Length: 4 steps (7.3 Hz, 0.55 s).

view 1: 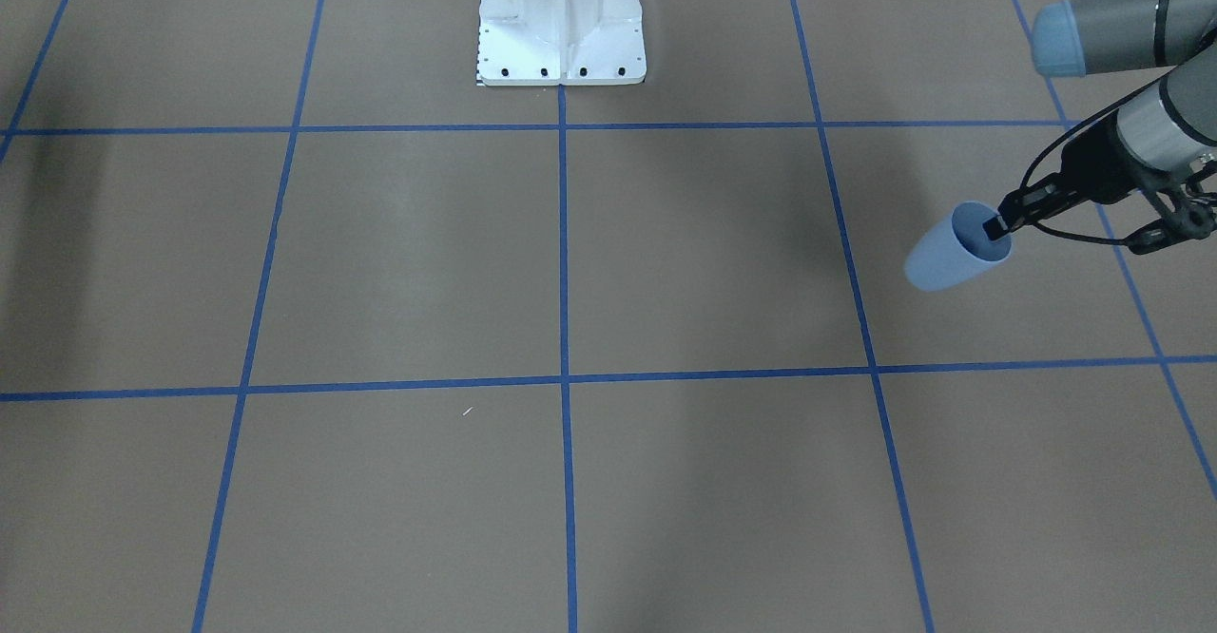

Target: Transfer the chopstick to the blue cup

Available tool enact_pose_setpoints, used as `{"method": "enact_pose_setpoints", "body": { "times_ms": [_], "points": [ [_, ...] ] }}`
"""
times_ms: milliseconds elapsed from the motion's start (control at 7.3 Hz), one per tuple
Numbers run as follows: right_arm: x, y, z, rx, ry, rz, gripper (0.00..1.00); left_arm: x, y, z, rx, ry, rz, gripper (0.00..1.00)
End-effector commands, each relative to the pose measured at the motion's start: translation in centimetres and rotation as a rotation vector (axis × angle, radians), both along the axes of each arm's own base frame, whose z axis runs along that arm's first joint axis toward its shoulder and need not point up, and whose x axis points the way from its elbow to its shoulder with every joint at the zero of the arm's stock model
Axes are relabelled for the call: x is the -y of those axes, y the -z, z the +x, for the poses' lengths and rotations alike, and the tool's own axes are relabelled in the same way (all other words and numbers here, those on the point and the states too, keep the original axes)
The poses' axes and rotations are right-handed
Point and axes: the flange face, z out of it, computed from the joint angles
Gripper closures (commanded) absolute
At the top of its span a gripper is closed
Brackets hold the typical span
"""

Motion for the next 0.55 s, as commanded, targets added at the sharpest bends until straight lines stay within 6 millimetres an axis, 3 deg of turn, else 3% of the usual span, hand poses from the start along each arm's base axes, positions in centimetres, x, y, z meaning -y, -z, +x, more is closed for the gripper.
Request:
{"method": "enact_pose_setpoints", "body": {
  "times_ms": [0, 137, 411],
  "points": [
    [0.1, 0.1, 0.0, 0.006, 0.000, 0.007, 0.00, 1.9, 13.6, 9.3, 0.006, 0.036, -0.096, 1.00],
    [0.1, 0.2, 0.0, 0.006, 0.001, 0.013, 0.00, 1.9, 17.4, 14.5, 0.035, 0.063, -0.099, 1.00],
    [0.2, 0.3, -0.8, 0.003, 0.029, 0.024, 0.00, 2.7, 23.7, 23.0, 0.060, 0.112, -0.141, 1.00]
  ]
}}
